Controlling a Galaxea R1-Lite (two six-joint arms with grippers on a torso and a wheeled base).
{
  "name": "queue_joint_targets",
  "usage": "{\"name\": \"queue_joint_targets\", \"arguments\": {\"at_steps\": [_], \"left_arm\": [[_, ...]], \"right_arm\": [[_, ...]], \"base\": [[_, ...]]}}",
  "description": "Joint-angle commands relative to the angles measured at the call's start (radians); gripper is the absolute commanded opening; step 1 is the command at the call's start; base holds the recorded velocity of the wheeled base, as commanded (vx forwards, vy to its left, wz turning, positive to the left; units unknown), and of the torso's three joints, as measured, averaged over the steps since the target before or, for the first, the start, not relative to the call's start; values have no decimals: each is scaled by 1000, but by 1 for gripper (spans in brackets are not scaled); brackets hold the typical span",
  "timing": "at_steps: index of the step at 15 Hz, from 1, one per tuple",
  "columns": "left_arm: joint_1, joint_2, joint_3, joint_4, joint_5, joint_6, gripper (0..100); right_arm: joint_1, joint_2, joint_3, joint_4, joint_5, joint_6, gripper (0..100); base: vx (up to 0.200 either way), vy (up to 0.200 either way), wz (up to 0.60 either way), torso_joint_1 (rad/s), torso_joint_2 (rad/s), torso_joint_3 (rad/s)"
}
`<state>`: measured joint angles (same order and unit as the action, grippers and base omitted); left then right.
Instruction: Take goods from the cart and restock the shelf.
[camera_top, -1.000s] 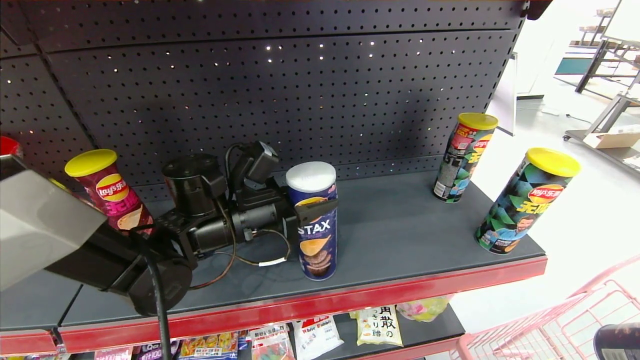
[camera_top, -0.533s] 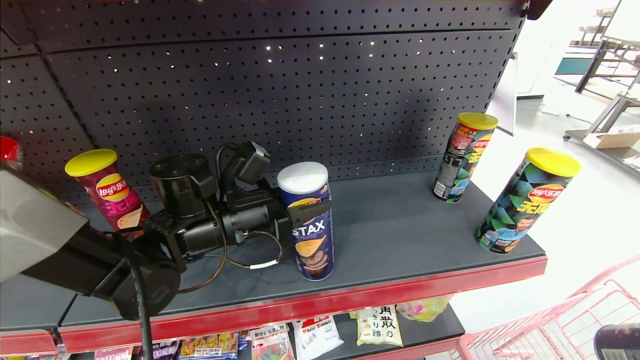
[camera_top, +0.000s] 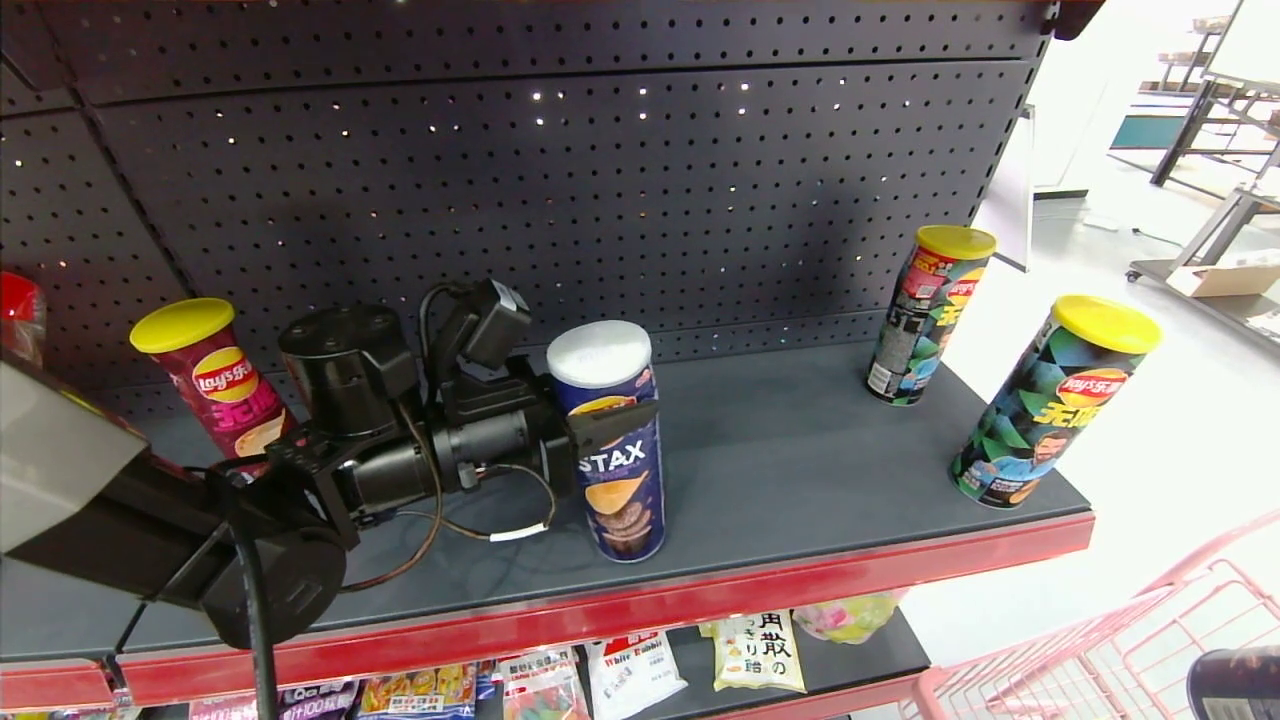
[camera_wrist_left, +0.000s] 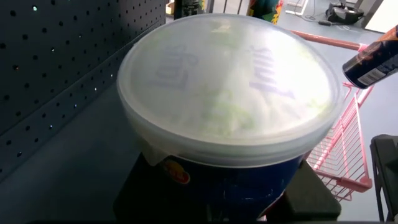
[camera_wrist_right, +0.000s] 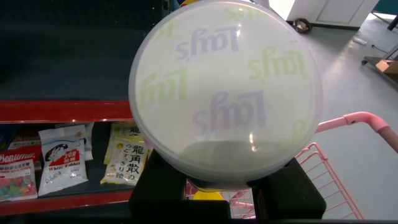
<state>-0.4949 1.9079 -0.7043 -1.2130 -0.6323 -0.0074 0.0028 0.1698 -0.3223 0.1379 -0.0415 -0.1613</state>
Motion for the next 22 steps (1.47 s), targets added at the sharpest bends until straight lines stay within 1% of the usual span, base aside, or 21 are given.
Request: {"name": "queue_joint_targets", "arguments": {"at_steps": [1, 2, 3, 11, 13, 14, 20, 21, 22], "left_arm": [[1, -3, 5, 0, 0, 7, 0], [1, -3, 8, 0, -1, 20, 0], [1, -3, 14, 0, -1, 23, 0], [-5, -21, 51, -2, -3, 26, 0], [-4, -18, 77, -2, -4, 61, 0], [-4, -18, 85, 0, -4, 66, 0], [-4, -18, 86, 0, -4, 66, 0], [-4, -16, 78, 0, -1, 64, 100], [-4, -18, 78, 0, 3, 61, 100]], "right_arm": [[0, 2, 0, 0, 0, 0, 0], [0, 4, 0, 0, 0, -1, 0], [0, 2, -1, 0, 0, 0, 0], [0, 0, 2, 2, 0, -1, 0], [0, 0, 2, 0, 0, 0, 0], [0, 0, 2, 0, 0, 0, 0], [0, 0, 5, 0, 0, 0, 0], [0, 0, 5, 0, 0, 0, 0], [0, 0, 5, 0, 0, 0, 0]], "base": [[0, 0, 0, 0, 0, 0], [0, 0, 0, 0, 0, 0], [0, 0, 0, 0, 0, 0], [0, 0, 0, 0, 0, 0], [0, 0, 0, 0, 0, 0], [0, 0, 0, 0, 0, 0], [0, 0, 0, 0, 0, 0], [0, 0, 0, 0, 0, 0], [0, 0, 0, 0, 0, 0]]}}
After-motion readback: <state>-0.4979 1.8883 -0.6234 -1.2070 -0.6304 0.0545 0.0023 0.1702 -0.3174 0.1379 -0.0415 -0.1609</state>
